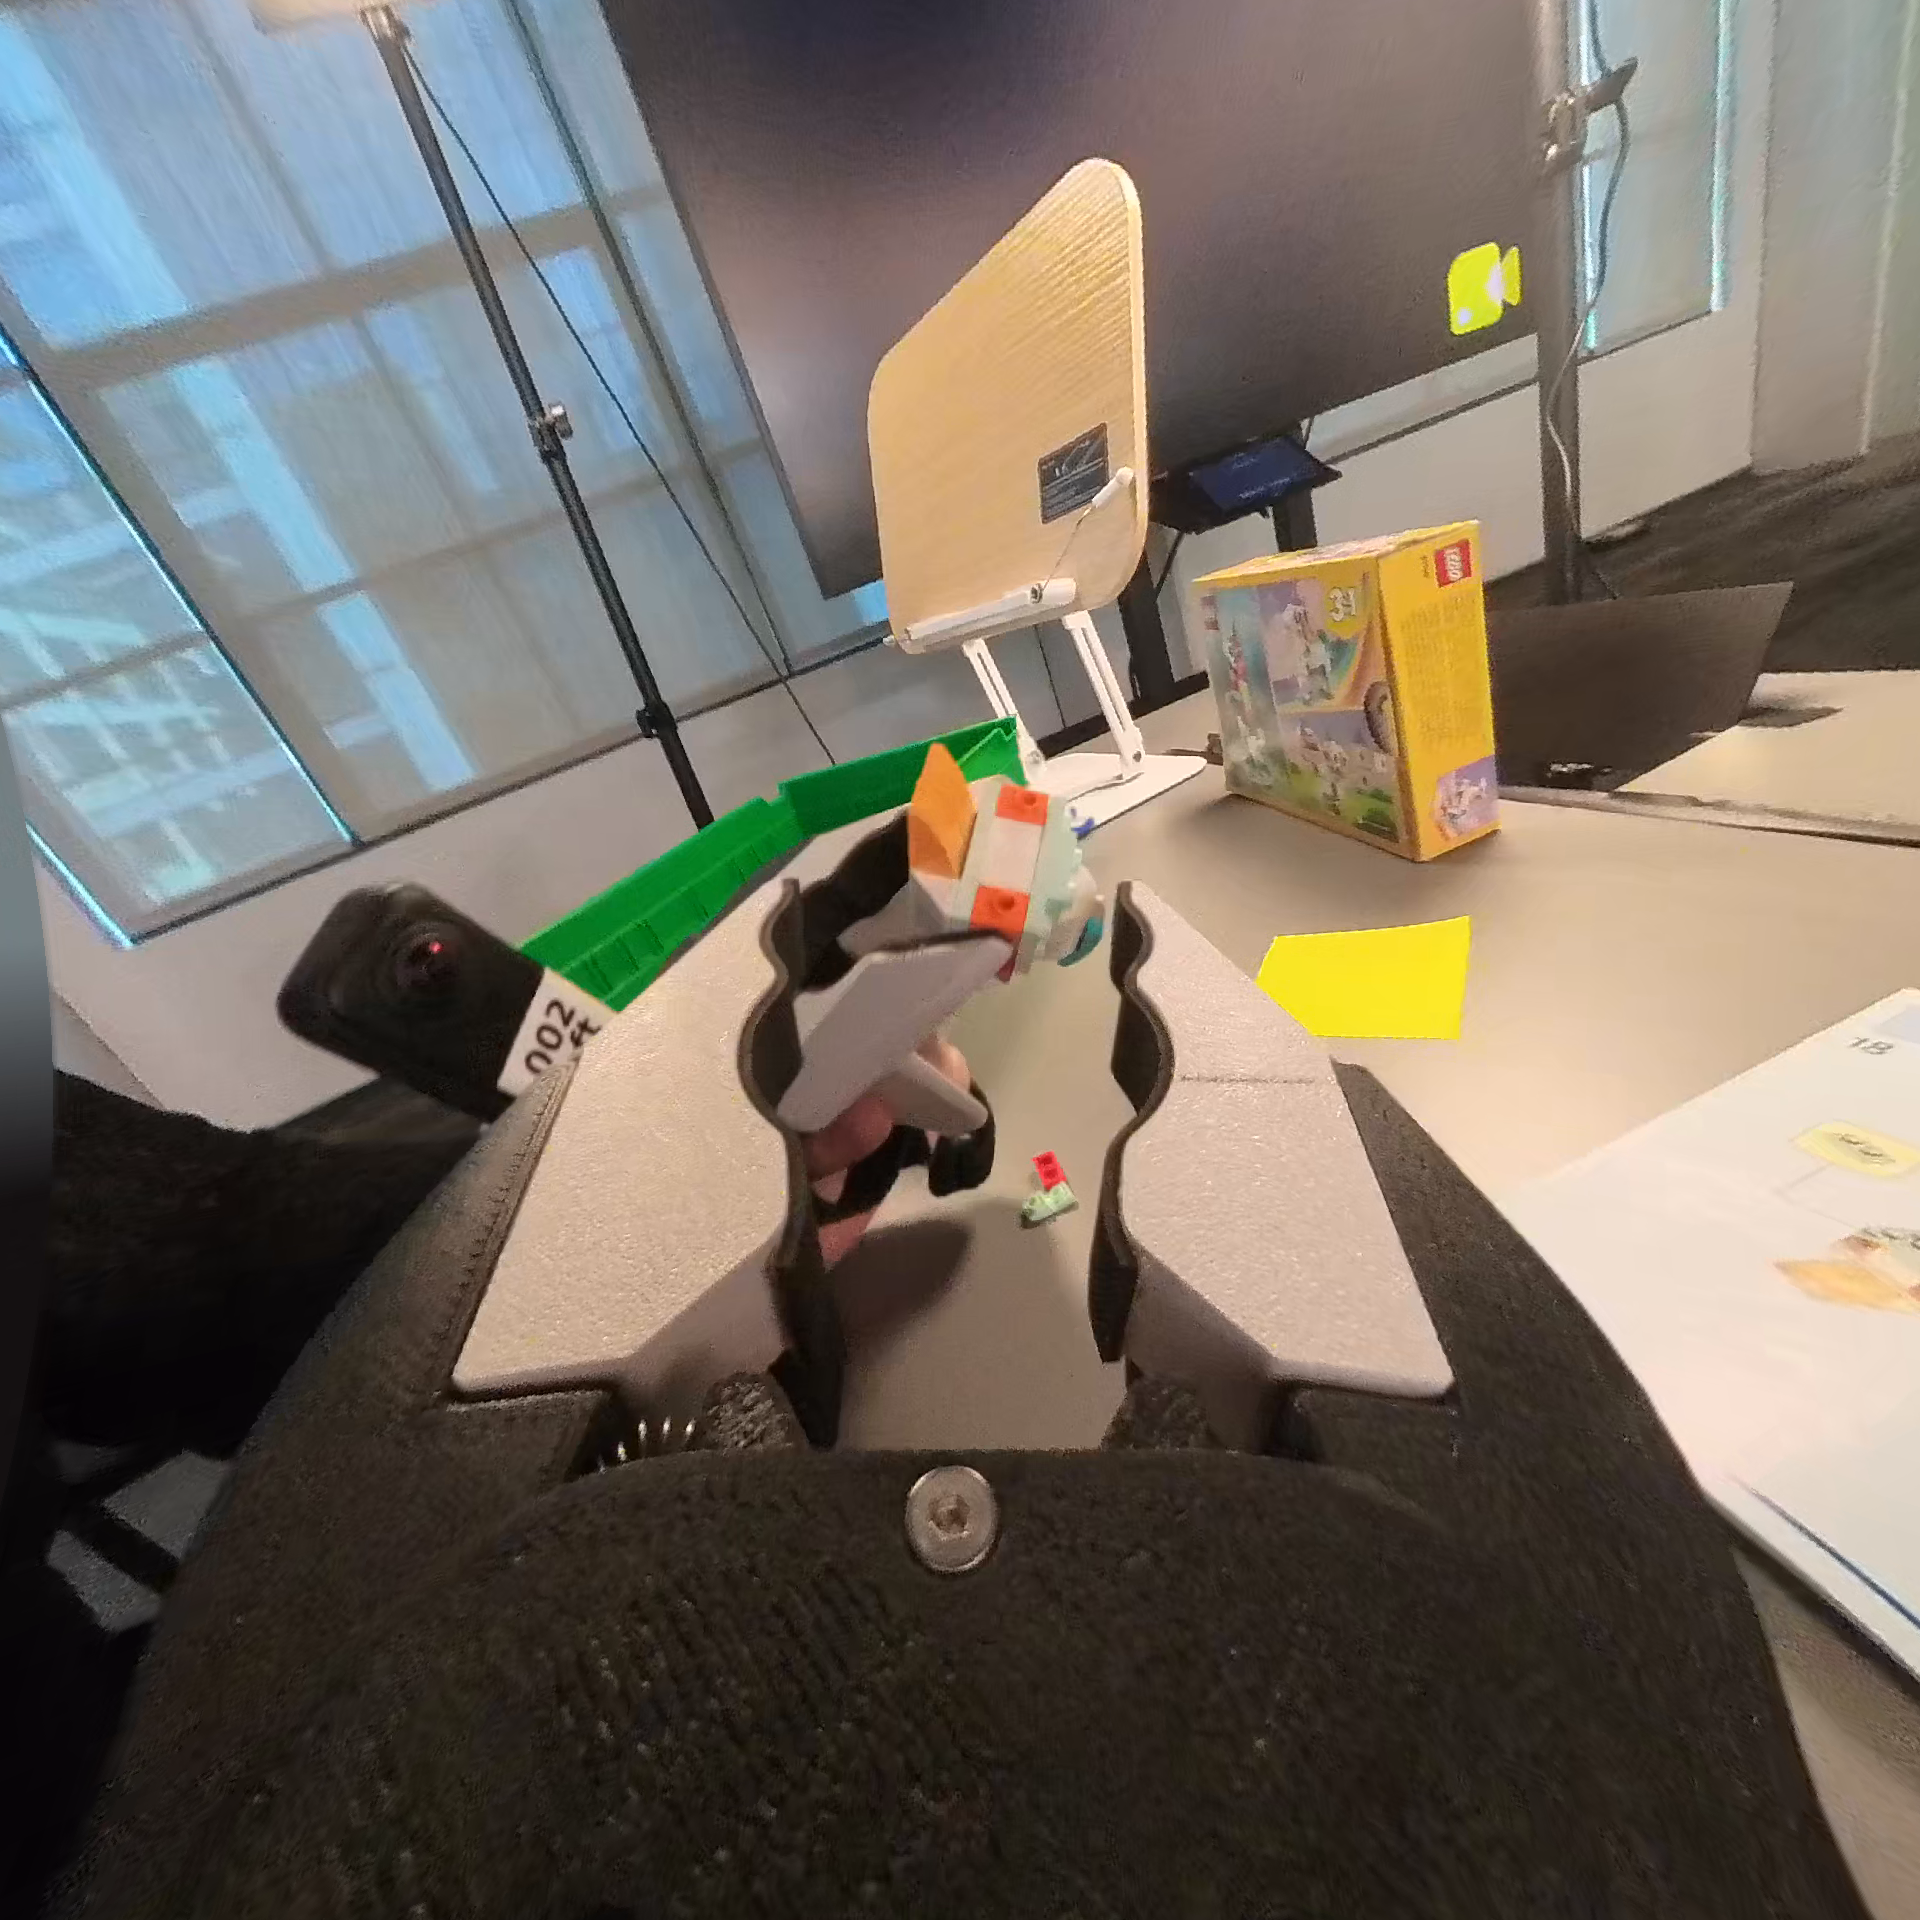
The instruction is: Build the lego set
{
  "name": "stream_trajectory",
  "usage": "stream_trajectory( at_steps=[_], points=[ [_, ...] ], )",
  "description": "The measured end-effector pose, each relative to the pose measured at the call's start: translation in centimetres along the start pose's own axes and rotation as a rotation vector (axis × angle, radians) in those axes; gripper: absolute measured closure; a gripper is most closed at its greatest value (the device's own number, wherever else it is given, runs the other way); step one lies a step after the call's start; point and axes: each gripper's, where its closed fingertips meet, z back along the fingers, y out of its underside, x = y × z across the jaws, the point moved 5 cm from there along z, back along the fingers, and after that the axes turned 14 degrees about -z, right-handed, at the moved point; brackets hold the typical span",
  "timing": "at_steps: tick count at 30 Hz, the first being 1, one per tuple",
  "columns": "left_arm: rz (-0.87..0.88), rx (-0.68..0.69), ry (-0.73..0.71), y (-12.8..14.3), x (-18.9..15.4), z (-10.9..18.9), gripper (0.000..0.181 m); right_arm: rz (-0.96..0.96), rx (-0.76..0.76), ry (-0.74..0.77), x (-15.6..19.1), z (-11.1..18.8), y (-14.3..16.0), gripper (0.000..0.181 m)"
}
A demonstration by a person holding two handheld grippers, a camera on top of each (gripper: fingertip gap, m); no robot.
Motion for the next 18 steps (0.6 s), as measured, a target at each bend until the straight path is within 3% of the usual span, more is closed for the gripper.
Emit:
stream_trajectory(
  at_steps=[4, 6, 9, 14, 18],
  points=[
    [-0.093, -0.012, 0.031, -0.6, -0.9, -0.1, 0.148, -0.015, 0.013, 0.023, -0.5, 0.0, 0.2, 0.131],
    [-0.126, -0.019, 0.037, -0.8, -1.0, 0.0, 0.148, -0.011, 0.025, 0.022, -0.5, 0.1, 0.3, 0.143],
    [-0.132, -0.023, 0.042, -0.8, -1.1, 0.0, 0.148, 0.022, 0.035, 0.031, -0.4, 0.1, 0.3, 0.144],
    [-0.138, -0.009, 0.056, -0.5, -1.2, 0.0, 0.146, 0.340, 0.034, 0.190, -0.1, 0.1, 0.3, 0.144],
    [-0.199, 0.002, 0.077, -0.6, -1.9, -0.3, 0.129, 0.648, 0.030, 0.336, 0.4, 0.1, 0.2, 0.144]
  ],
)
